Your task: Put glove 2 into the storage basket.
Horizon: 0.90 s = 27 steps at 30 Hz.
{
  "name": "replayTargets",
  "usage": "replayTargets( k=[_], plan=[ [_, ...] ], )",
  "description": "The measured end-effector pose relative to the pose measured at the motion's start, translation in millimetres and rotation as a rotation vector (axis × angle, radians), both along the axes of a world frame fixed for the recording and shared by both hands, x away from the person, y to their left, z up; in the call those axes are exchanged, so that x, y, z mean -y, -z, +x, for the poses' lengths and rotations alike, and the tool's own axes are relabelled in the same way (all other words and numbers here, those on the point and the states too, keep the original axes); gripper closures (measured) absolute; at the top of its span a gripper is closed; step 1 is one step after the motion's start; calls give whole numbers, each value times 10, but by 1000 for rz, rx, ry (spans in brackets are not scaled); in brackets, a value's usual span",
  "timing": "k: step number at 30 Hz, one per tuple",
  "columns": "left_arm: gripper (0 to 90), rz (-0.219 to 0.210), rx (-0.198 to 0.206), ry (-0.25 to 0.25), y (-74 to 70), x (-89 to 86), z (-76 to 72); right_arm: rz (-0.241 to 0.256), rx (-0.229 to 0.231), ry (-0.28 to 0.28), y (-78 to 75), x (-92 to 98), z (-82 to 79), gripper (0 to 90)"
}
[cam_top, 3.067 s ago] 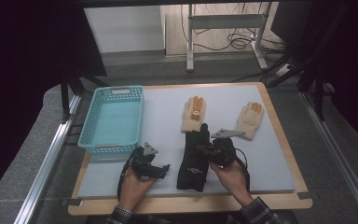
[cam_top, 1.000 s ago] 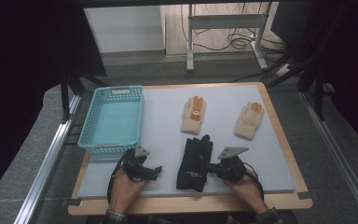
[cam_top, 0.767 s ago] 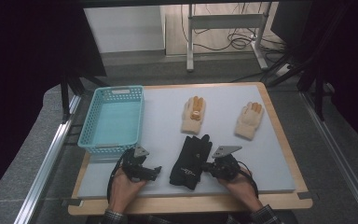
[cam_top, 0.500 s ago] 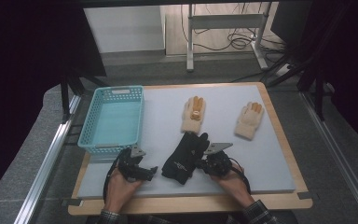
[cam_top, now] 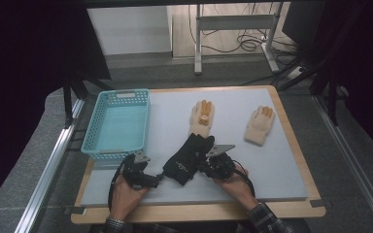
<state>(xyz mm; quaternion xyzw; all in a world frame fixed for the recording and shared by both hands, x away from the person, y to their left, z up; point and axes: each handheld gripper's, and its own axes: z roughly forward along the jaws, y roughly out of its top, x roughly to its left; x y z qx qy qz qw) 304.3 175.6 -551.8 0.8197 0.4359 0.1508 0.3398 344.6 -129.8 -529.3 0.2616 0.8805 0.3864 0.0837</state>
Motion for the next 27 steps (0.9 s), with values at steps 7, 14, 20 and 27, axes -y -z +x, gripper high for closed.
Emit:
replayTargets(
  k=[7,14,20,27],
  plan=[
    [0,-1,-1,0,1,-1,1,23,45,53,-161,291,27,607],
    [0,-1,1,-1,2,0,-1,-5,76,150,-201,682,89,423],
    [0,-1,3,1,1,-2,-1,-29,87,217,-151,944,113,324],
    [0,-1,1,-1,2,-1,-1,-45,100,316,-25,1237,91,262]
  ],
)
